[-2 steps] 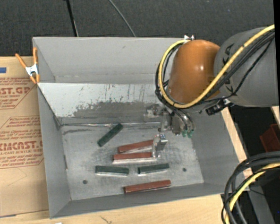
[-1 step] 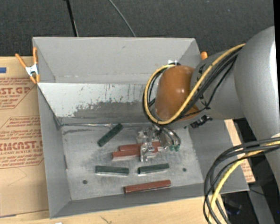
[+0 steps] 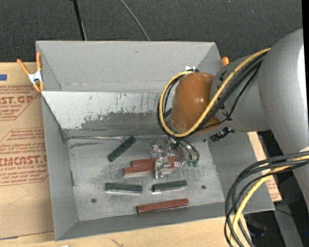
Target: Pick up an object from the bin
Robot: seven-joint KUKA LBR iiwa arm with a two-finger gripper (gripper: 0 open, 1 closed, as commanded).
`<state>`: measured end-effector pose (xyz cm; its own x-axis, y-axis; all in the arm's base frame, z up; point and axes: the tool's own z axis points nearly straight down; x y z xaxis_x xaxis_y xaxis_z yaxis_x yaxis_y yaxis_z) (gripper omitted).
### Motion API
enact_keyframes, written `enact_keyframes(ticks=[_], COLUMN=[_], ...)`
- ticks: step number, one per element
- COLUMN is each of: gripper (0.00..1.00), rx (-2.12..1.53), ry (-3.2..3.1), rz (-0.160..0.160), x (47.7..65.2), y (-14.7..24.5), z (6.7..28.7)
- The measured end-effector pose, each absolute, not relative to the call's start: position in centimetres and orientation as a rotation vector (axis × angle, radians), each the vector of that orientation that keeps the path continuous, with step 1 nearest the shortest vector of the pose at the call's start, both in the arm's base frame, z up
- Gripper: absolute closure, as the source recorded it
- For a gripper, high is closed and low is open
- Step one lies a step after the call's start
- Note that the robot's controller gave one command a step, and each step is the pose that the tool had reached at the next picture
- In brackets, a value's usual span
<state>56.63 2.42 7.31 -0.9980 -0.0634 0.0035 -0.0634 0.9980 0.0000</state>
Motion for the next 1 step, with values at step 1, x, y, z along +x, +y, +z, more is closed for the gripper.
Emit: enact_keyframes(ticks=[1], gripper=[1.0], rx=[0.031], ry=[-3.145], rz=[-0.002], x=[56.7], y=[2.53], z=[22.29])
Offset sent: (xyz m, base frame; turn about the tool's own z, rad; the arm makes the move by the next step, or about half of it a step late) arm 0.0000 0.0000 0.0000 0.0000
